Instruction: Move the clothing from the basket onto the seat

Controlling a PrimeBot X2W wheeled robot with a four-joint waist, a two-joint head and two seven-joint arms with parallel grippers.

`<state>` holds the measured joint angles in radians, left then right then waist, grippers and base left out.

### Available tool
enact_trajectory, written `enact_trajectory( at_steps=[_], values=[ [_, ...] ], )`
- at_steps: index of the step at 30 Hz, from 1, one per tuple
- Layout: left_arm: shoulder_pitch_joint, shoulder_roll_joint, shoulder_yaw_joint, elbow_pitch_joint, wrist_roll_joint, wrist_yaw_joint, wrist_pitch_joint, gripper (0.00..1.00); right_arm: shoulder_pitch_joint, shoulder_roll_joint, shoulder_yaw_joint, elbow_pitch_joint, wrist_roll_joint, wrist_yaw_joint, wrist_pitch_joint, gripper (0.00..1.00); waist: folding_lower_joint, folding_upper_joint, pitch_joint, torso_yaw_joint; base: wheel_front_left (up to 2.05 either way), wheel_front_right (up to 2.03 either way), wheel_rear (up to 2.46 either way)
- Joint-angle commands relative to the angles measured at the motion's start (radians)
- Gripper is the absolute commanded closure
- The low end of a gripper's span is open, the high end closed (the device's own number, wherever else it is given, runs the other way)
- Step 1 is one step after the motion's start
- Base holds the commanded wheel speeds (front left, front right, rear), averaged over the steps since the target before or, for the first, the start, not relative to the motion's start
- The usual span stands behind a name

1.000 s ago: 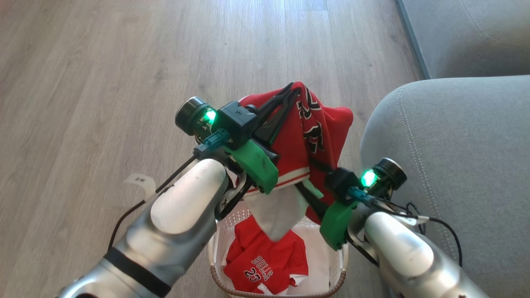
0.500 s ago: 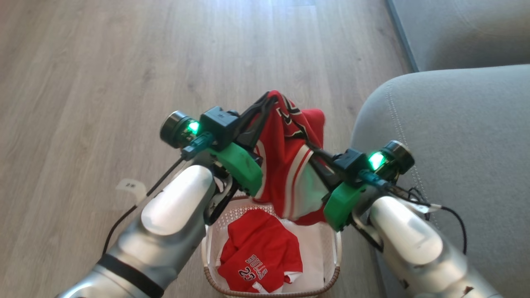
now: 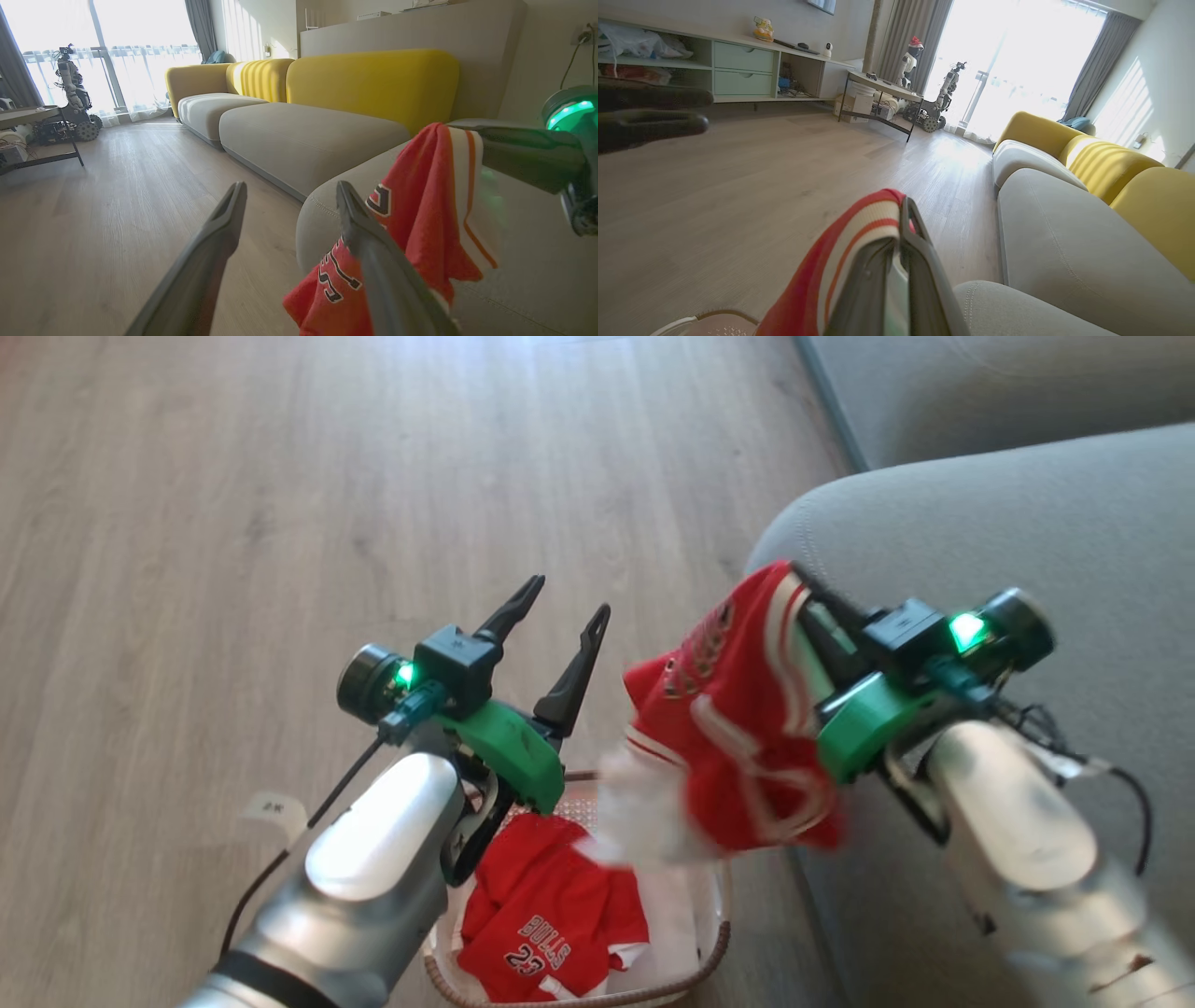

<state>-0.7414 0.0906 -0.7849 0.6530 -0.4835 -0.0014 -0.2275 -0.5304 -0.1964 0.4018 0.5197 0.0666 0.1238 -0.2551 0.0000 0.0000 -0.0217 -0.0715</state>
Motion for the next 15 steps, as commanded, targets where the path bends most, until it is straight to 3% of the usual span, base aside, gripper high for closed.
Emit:
enact_trajectory(
  at_steps=[1, 15],
  values=[
    [-0.033, 0.02, 0.038, -0.028, -0.008, -0.006, -0.012, 0.0, -0.063, -0.004, -0.005, -0.042, -0.008, 0.007, -0.007, 1.0, 0.0, 0.0, 0.001, -0.016, 0.0, 0.0, 0.0],
    [0.07, 0.021, -0.008, -0.1, 0.014, -0.009, -0.03, 0.0, -0.128, -0.072, -0.083, -0.084, -0.037, 0.007, -0.005, 1.0, 0.0, 0.0, 0.021, -0.228, 0.0, 0.0, 0.0]
  ],
)
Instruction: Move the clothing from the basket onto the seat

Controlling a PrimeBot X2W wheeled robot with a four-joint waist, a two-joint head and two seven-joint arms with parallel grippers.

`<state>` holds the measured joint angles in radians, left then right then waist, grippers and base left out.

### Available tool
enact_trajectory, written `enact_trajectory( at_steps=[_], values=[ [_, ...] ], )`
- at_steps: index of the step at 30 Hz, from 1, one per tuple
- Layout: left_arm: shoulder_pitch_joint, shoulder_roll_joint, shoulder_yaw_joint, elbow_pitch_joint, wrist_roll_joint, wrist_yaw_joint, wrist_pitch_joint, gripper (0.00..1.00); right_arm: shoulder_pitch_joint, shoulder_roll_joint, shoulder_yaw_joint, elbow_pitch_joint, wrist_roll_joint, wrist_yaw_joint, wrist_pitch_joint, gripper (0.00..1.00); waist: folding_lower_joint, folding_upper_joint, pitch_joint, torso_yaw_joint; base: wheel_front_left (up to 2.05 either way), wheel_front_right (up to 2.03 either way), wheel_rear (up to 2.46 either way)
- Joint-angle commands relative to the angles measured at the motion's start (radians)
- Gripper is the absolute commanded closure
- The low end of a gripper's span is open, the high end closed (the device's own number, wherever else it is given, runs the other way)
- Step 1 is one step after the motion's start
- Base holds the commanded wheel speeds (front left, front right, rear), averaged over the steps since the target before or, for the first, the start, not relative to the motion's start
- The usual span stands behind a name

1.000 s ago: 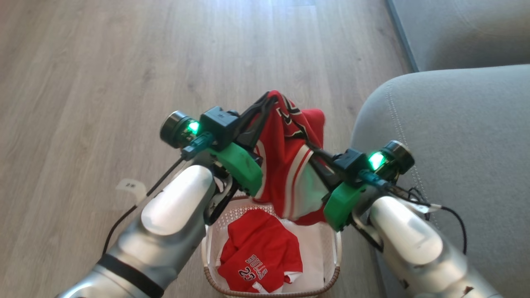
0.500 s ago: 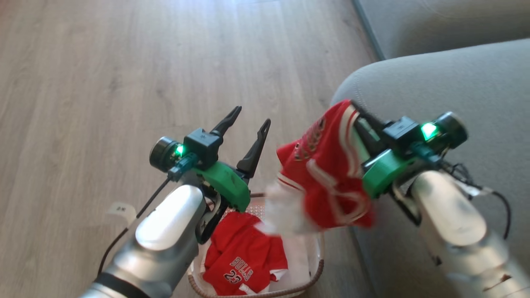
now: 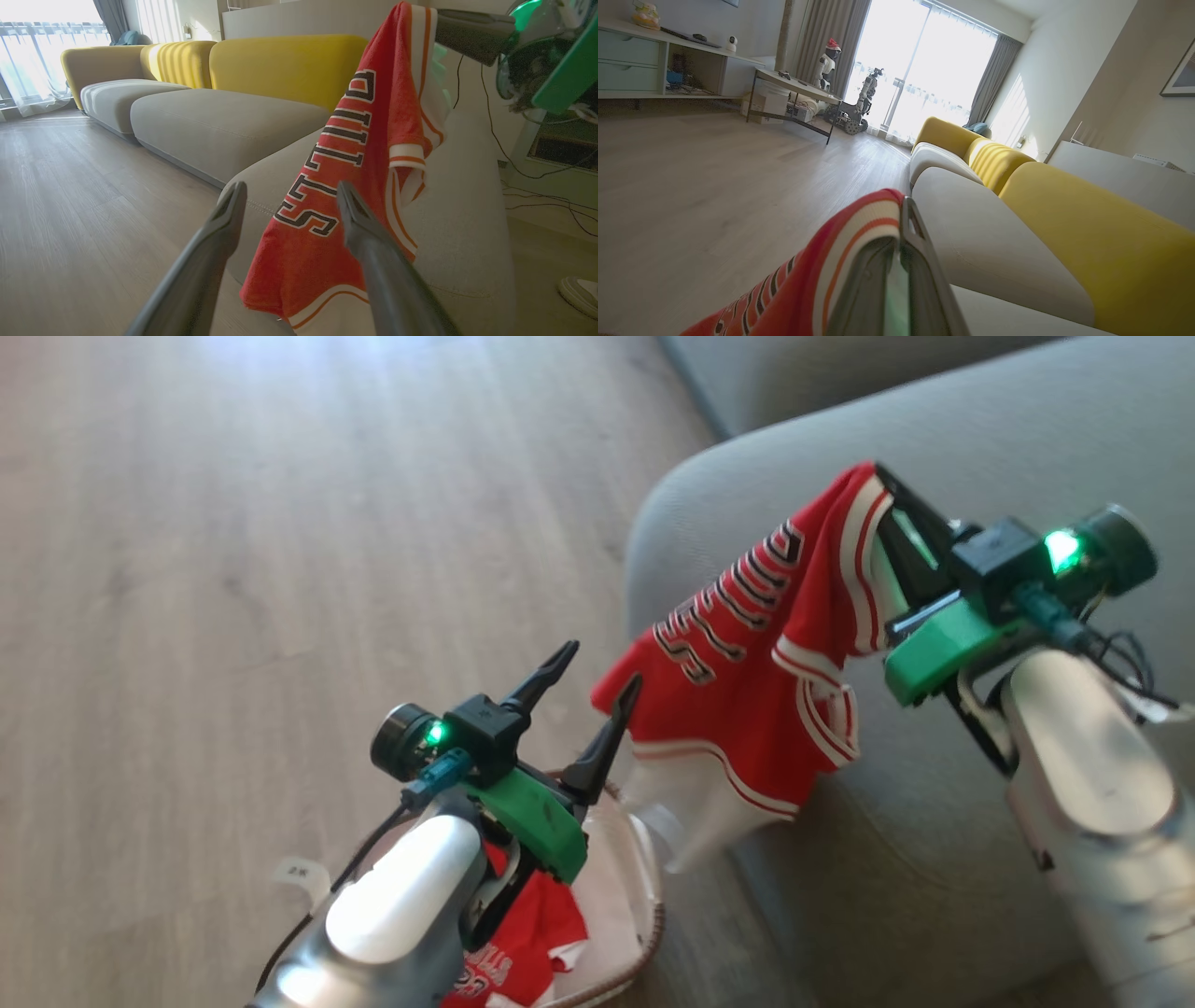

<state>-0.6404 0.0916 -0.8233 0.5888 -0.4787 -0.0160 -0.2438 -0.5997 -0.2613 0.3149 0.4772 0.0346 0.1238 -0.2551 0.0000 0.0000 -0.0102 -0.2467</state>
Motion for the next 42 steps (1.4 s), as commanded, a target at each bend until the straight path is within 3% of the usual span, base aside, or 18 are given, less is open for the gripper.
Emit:
enact_trajectory(
  at_steps=[1, 9, 18, 24, 29, 42],
  values=[
    [-0.026, 0.021, 0.028, -0.044, 0.01, 0.007, -0.014, 0.0, -0.068, -0.011, 0.007, -0.043, -0.004, 0.007, -0.003, 1.0, 0.0, 0.0, 0.013, -0.071, 0.0, 0.0, 0.0],
    [-0.005, 0.028, 0.011, -0.092, 0.021, 0.015, -0.015, 0.0, -0.138, -0.03, 0.037, -0.065, 0.014, 0.007, 0.016, 1.0, 0.0, 0.0, 0.054, -0.188, 0.0, 0.0, 0.0],
    [-0.005, 0.036, 0.01, -0.108, 0.02, 0.028, -0.013, 0.0, -0.218, -0.032, 0.092, -0.05, 0.032, 0.007, 0.03, 1.0, 0.0, 0.0, 0.093, -0.225, 0.0, 0.0, 0.0],
    [-0.027, 0.041, 0.007, -0.118, 0.022, 0.029, -0.004, 0.0, -0.339, -0.056, 0.138, 0.012, 0.044, 0.007, 0.045, 1.0, 0.0, 0.0, 0.134, -0.184, 0.0, 0.0, 0.0],
    [-0.061, 0.049, 0.004, -0.138, 0.034, 0.036, 0.006, 0.0, -0.52, -0.1, 0.143, 0.093, 0.065, 0.007, 0.068, 1.0, 0.0, 0.0, 0.203, -0.104, 0.0, 0.0, 0.0],
    [-0.13, 0.092, -0.021, -0.263, 0.088, 0.058, 0.051, 0.0, -0.922, -0.259, 0.028, 0.287, 0.029, 0.007, 0.147, 1.0, 0.0, 0.0, 0.407, 0.043, 0.0, 0.0, 0.0]
  ],
)
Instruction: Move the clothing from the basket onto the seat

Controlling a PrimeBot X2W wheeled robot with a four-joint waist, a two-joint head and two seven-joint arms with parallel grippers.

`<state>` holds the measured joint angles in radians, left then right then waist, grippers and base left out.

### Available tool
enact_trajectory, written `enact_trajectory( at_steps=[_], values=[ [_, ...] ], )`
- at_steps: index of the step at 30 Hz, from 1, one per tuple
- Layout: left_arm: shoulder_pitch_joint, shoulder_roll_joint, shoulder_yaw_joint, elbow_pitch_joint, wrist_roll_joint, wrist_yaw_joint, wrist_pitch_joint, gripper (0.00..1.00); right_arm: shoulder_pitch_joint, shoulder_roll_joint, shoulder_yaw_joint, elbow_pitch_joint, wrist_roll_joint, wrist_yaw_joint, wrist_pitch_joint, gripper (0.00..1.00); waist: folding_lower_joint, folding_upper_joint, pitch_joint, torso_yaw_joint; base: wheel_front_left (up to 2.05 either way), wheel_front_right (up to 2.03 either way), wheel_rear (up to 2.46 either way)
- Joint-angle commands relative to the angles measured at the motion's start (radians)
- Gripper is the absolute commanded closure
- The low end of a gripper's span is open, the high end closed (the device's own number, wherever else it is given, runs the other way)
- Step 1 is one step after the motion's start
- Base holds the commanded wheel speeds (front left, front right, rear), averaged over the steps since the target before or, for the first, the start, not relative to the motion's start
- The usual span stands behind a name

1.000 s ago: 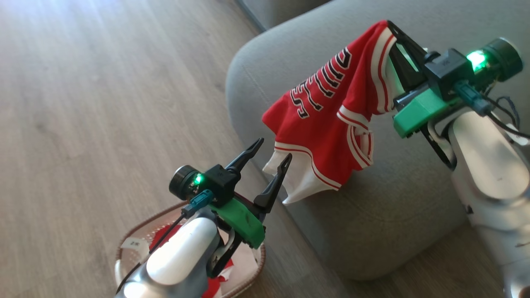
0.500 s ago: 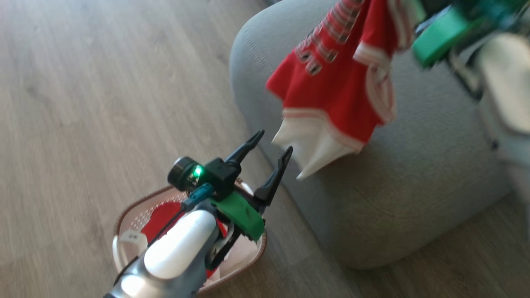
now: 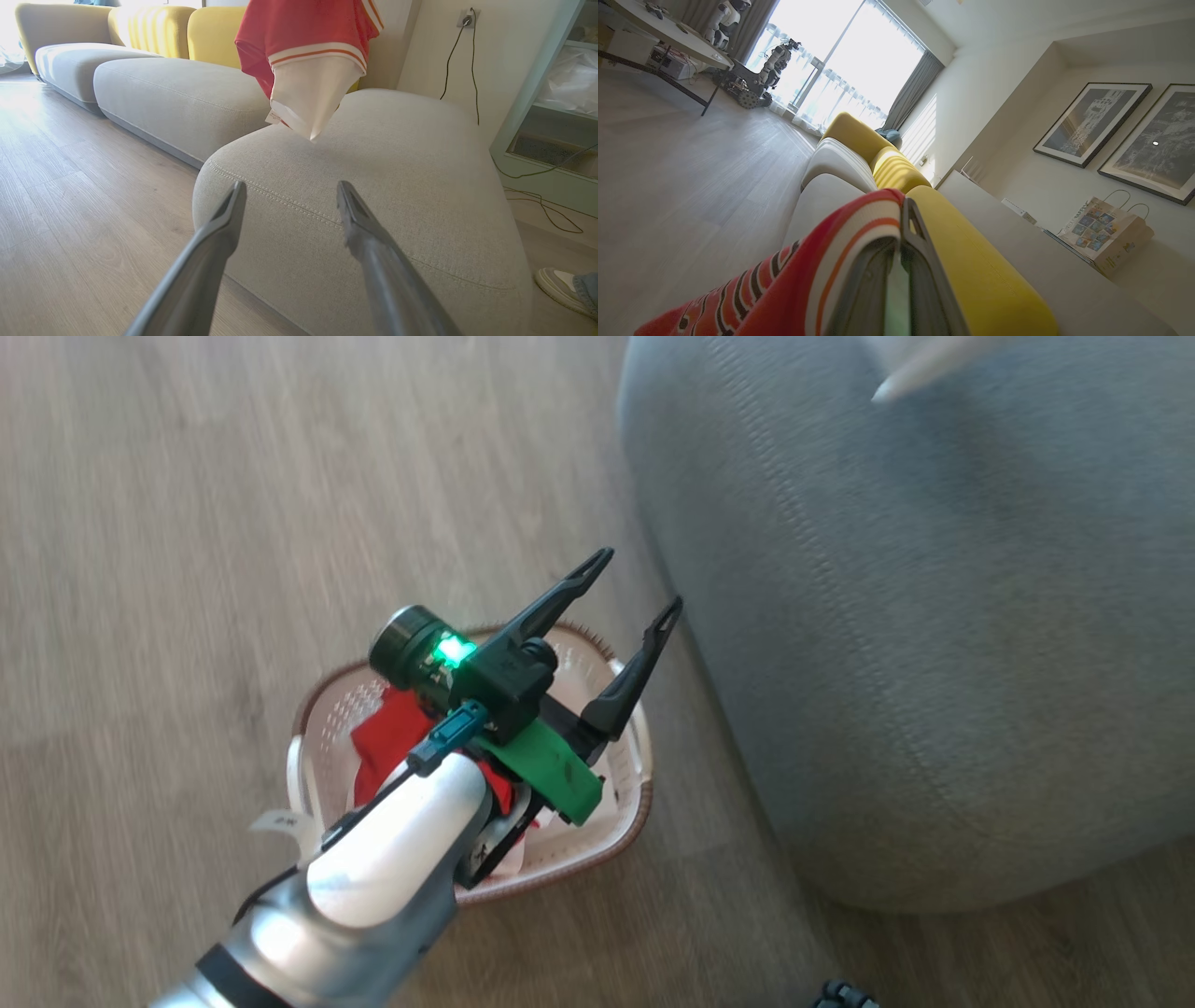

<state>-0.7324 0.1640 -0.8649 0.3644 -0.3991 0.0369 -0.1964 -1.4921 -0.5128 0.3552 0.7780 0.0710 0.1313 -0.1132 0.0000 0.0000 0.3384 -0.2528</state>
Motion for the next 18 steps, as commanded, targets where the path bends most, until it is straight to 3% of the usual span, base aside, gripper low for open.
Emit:
enact_trajectory(
  at_steps=[1, 7, 18],
  values=[
    [-0.043, 0.022, 0.018, -0.051, 0.013, 0.007, 0.009, 0.0, -0.049, -0.016, -0.021, 0.0, -0.011, -0.001, 0.004, 1.0, 0.0, 0.0, 0.074, 0.057, 0.0, 0.0, 0.0],
    [-0.073, 0.042, 0.014, -0.105, 0.033, 0.019, 0.034, 0.0, -0.063, -0.006, -0.069, 0.098, -0.025, -0.001, -0.024, 1.0, 0.0, 0.0, 0.151, 0.075, 0.0, 0.0, 0.0],
    [-0.091, 0.066, 0.0, -0.15, 0.049, 0.028, 0.065, 0.0, 0.117, 0.089, -0.155, 0.302, -0.042, -0.001, -0.102, 1.0, 0.0, 0.0, 0.215, 0.073, 0.0, 0.0, 0.0]
  ],
)
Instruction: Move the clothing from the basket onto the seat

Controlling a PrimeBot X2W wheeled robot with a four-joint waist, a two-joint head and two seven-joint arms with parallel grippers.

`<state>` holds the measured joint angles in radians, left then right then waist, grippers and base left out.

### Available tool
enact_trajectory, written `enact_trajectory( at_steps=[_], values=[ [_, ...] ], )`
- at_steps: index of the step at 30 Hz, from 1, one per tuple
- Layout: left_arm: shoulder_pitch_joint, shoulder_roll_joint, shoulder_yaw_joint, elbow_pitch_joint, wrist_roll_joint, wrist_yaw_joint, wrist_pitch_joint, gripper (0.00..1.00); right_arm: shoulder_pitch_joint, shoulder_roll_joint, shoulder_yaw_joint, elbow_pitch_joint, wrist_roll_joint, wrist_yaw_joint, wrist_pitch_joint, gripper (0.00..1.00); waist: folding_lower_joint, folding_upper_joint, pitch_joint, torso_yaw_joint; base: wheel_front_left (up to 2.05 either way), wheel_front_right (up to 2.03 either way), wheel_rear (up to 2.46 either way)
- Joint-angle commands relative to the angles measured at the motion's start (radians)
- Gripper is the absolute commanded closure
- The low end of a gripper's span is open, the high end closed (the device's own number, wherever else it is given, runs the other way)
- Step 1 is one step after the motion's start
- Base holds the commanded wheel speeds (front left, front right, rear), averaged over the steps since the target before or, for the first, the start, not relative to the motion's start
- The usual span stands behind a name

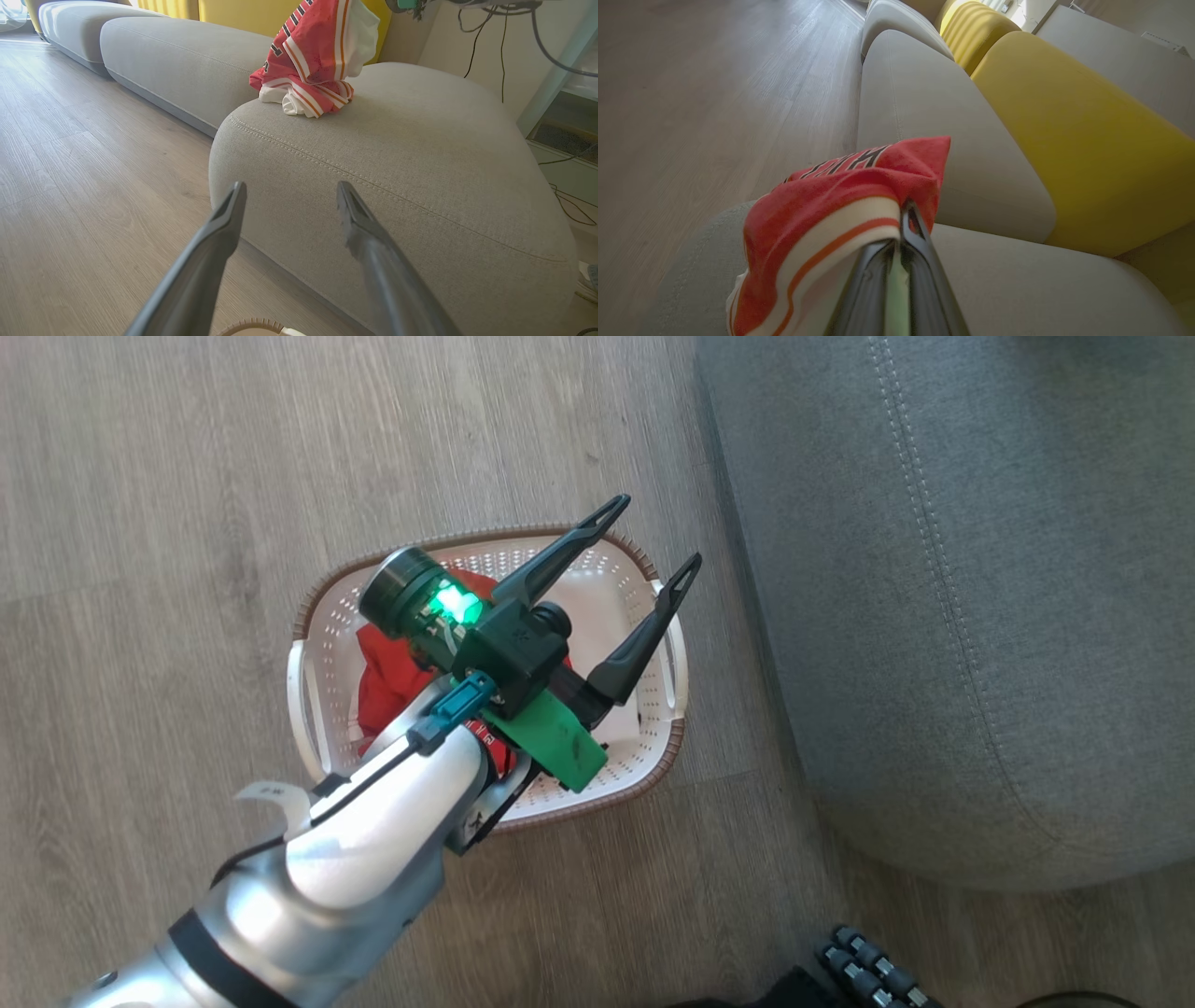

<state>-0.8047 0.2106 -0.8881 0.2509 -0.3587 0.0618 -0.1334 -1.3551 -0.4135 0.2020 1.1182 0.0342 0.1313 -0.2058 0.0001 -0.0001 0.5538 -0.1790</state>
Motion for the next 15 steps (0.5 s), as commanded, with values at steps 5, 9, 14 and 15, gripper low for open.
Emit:
enact_trajectory(
  at_steps=[5, 9, 14, 15],
  values=[
    [-0.013, 0.03, 0.02, -0.044, 0.007, 0.007, 0.006, 0.0, 0.075, 0.053, -0.011, 0.041, -0.012, -0.001, -0.034, 1.0, -0.0001, 0.0001, 0.009, -0.006, 0.0, 0.0, 0.0],
    [-0.012, 0.035, 0.018, -0.047, 0.003, 0.008, 0.008, 0.0, 0.134, 0.077, -0.026, 0.085, -0.012, -0.001, -0.046, 1.0, -0.0001, 0.0001, 0.01, -0.004, 0.0, 0.0, 0.0],
    [-0.011, 0.043, 0.018, -0.05, -0.001, 0.011, 0.008, 0.0, 0.165, 0.065, -0.058, 0.105, -0.037, -0.001, -0.052, 1.0, -0.0001, 0.0001, 0.014, 0.002, 0.0, 0.0, 0.0],
    [-0.01, 0.044, 0.018, -0.05, -0.001, 0.012, 0.008, 0.0, 0.169, 0.06, -0.068, 0.107, -0.045, -0.001, -0.053, 1.0, -0.0001, 0.0001, 0.014, 0.003, 0.0, 0.0, 0.0]
  ],
)
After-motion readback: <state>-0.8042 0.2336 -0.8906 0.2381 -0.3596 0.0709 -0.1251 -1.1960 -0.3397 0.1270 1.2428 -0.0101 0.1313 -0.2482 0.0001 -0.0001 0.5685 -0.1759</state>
